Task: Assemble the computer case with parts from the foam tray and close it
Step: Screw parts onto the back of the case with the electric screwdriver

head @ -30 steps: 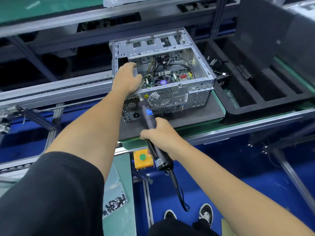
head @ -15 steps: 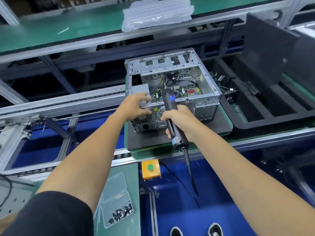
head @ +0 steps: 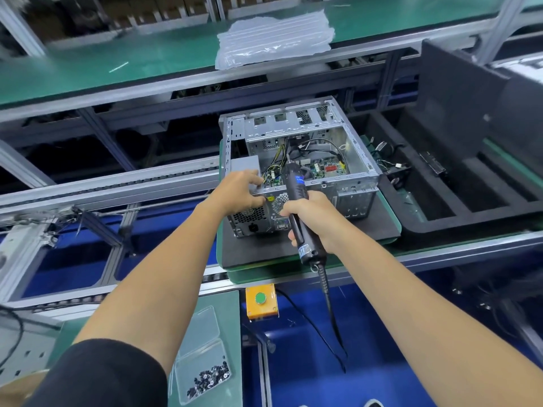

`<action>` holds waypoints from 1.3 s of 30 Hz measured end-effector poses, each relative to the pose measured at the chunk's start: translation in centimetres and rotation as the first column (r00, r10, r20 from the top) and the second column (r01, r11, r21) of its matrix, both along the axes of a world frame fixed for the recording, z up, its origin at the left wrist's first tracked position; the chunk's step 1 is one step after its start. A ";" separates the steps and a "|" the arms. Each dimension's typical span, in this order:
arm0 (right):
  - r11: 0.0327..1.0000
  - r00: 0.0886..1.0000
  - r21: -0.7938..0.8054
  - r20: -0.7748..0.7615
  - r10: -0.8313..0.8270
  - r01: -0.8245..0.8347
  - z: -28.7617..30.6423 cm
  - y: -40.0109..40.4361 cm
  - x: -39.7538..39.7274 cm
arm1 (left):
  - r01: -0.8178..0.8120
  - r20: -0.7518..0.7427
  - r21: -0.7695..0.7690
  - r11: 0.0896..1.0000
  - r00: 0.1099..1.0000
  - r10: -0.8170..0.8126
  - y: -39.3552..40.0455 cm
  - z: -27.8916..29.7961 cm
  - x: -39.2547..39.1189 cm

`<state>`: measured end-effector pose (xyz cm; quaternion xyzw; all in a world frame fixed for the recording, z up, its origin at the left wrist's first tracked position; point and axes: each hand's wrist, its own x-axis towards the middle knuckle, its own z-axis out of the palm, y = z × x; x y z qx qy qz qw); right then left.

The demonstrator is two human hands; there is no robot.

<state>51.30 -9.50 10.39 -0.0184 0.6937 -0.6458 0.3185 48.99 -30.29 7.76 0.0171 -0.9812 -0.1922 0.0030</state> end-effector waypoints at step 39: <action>0.978 0.990 -0.154 0.020 0.143 -0.138 -3.6 0.3 5.0 | -0.188 -0.036 0.491 0.851 0.971 0.235 1.5 0.0 0.0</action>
